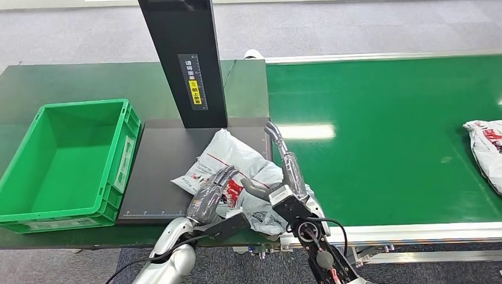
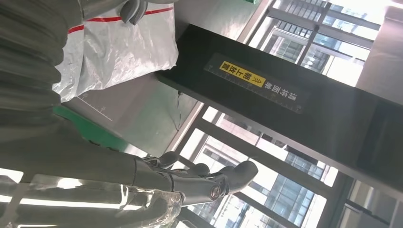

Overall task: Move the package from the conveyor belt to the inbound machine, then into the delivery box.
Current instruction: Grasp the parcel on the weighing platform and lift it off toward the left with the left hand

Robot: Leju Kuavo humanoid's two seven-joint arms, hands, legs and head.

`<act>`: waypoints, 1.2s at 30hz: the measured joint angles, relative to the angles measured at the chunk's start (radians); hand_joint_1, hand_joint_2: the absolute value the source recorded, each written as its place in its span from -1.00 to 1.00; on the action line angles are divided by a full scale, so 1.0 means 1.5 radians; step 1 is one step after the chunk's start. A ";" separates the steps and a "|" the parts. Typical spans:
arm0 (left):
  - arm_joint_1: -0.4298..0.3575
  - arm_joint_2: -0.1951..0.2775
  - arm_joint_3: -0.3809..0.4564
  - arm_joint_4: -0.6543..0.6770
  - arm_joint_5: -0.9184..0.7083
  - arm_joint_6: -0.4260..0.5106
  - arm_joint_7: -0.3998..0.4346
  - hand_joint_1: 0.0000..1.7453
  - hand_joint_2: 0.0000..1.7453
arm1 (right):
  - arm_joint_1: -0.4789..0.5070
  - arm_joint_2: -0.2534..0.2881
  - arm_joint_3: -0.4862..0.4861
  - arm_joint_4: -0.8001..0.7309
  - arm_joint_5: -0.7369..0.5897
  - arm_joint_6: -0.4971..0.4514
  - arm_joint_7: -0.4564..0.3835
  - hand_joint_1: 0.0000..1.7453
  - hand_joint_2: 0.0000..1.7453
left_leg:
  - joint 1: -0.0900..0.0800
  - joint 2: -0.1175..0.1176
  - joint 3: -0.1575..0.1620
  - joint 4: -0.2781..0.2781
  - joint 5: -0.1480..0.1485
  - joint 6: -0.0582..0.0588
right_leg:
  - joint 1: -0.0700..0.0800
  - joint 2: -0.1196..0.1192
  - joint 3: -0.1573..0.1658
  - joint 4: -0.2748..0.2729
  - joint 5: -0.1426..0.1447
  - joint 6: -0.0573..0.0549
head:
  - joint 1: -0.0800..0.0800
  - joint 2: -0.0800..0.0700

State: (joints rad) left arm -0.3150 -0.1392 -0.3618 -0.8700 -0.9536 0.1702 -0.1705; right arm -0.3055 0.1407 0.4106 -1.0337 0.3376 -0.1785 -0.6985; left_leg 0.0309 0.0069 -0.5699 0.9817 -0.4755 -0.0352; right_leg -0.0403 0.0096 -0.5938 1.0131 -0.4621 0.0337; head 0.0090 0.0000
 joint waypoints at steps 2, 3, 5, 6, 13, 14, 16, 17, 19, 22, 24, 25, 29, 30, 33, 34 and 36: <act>-0.005 -0.001 0.001 0.011 0.005 -0.005 -0.005 0.38 1.00 | 0.002 0.000 -0.004 -0.002 0.001 0.000 0.001 -1.00 1.00 | 0.000 0.000 0.000 0.000 0.000 0.000 | 0.000 0.000 0.000 0.000 0.000 0.000 | 0.000 0.000; -0.006 -0.001 0.001 0.014 0.010 -0.006 -0.009 0.88 1.00 | 0.004 0.000 -0.006 -0.004 0.002 0.001 0.001 -1.00 1.00 | 0.000 0.000 0.000 0.000 0.000 0.000 | 0.000 0.000 0.000 0.000 0.000 0.000 | 0.000 0.000; -0.007 -0.001 0.003 0.016 0.021 -0.006 -0.024 0.98 1.00 | 0.010 0.000 -0.011 -0.011 0.004 0.003 0.004 -1.00 1.00 | 0.000 0.000 0.000 0.000 0.000 0.000 | 0.000 0.000 0.000 0.000 0.000 0.000 | 0.000 0.000; -0.007 -0.001 0.005 0.016 0.028 -0.003 -0.033 1.00 1.00 | 0.013 0.000 -0.014 -0.014 0.005 0.004 0.004 -1.00 1.00 | 0.000 0.000 0.000 0.000 0.000 0.000 | 0.000 0.000 0.000 0.000 0.000 0.000 | 0.000 0.000; -0.007 -0.002 0.014 0.013 0.056 0.024 -0.065 1.00 1.00 | 0.031 0.000 -0.029 -0.035 0.018 0.010 0.012 -1.00 1.00 | 0.000 0.000 0.000 0.000 0.000 0.000 | 0.000 0.000 0.000 0.000 0.000 0.000 | 0.000 0.000; -0.007 -0.002 0.016 0.013 0.057 0.026 -0.066 1.00 1.00 | 0.032 0.000 -0.031 -0.037 0.019 0.010 0.012 -1.00 1.00 | 0.000 0.000 0.000 0.000 0.000 0.000 | 0.000 0.000 0.000 0.000 0.000 0.000 | 0.000 0.000; -0.007 -0.002 0.018 0.013 0.057 0.027 -0.066 1.00 1.00 | 0.033 0.000 -0.033 -0.039 0.021 0.010 0.012 -1.00 1.00 | 0.000 0.000 0.000 0.000 0.000 0.000 | 0.000 0.000 0.000 0.000 0.000 0.000 | 0.000 0.000; -0.007 -0.003 0.018 0.013 0.057 0.027 -0.066 1.00 1.00 | 0.034 0.000 -0.034 -0.040 0.021 0.011 0.012 -1.00 1.00 | 0.000 0.000 0.000 0.000 0.000 0.000 | 0.000 0.000 0.000 0.000 0.000 0.000 | 0.000 0.000; -0.007 -0.003 0.019 0.013 0.057 0.027 -0.066 1.00 1.00 | 0.034 0.000 -0.035 -0.041 0.021 0.011 0.012 -1.00 1.00 | 0.000 0.000 0.000 0.000 0.000 0.000 | 0.000 0.000 0.000 0.000 0.000 0.000 | 0.000 0.000; -0.007 -0.004 0.019 0.013 0.057 0.027 -0.066 1.00 1.00 | 0.035 0.000 -0.037 -0.041 0.021 0.012 0.012 -1.00 1.00 | 0.000 0.000 0.000 0.000 0.000 0.000 | 0.000 0.000 0.000 0.000 0.000 0.000 | 0.000 0.000; -0.007 -0.004 0.020 0.013 0.057 0.027 -0.066 1.00 1.00 | 0.035 0.000 -0.038 -0.042 0.021 0.012 0.012 -1.00 1.00 | 0.000 0.000 0.000 0.000 0.000 0.000 | 0.000 0.000 0.000 0.000 0.000 0.000 | 0.000 0.000; -0.007 -0.004 0.020 0.013 0.057 0.027 -0.066 1.00 1.00 | 0.036 0.000 -0.038 -0.042 0.021 0.012 0.012 -1.00 1.00 | 0.000 0.000 0.000 0.000 0.000 0.000 | 0.000 0.000 0.000 0.000 0.000 0.000 | 0.000 0.000; -0.007 -0.005 0.020 0.013 0.060 0.031 -0.069 1.00 1.00 | 0.036 0.000 -0.038 -0.043 0.022 0.012 0.012 -1.00 1.00 | 0.000 0.000 0.000 0.000 0.000 0.000 | 0.000 0.000 0.000 0.000 0.000 0.000 | 0.000 0.000; -0.007 -0.005 0.020 0.013 0.064 0.036 -0.074 1.00 1.00 | 0.037 0.000 -0.038 -0.043 0.023 0.013 0.012 -1.00 1.00 | 0.000 0.000 0.000 0.000 0.000 0.000 | 0.000 0.000 0.000 0.000 0.000 0.000 | 0.000 0.000; -0.001 -0.005 0.021 0.007 0.086 0.061 -0.100 1.00 1.00 | 0.039 -0.001 -0.041 -0.047 0.024 0.014 0.013 -1.00 1.00 | 0.000 0.000 0.000 0.000 0.000 0.000 | 0.000 0.000 0.000 0.000 0.000 0.000 | 0.000 0.000; 0.002 -0.005 0.021 0.001 0.095 0.073 -0.111 1.00 1.00 | 0.041 -0.001 -0.043 -0.049 0.025 0.014 0.013 -1.00 1.00 | 0.000 0.000 0.000 0.000 0.000 0.000 | 0.000 0.000 0.000 0.000 0.000 0.000 | 0.000 0.000; 0.009 -0.005 0.024 -0.013 0.116 0.096 -0.132 1.00 1.00 | 0.045 -0.001 -0.047 -0.055 0.025 0.014 0.013 -1.00 1.00 | 0.000 0.000 0.000 0.000 0.000 0.000 | 0.000 0.000 0.000 0.000 0.000 0.000 | 0.000 0.000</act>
State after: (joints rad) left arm -0.3008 -0.1473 -0.3257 -0.8888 -0.7797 0.3148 -0.3688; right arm -0.2379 0.1390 0.3407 -1.1167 0.3748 -0.1568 -0.6790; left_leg 0.0308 0.0070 -0.5699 0.9816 -0.4755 -0.0352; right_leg -0.0403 0.0097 -0.5938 1.0131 -0.4621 0.0337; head 0.0091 0.0000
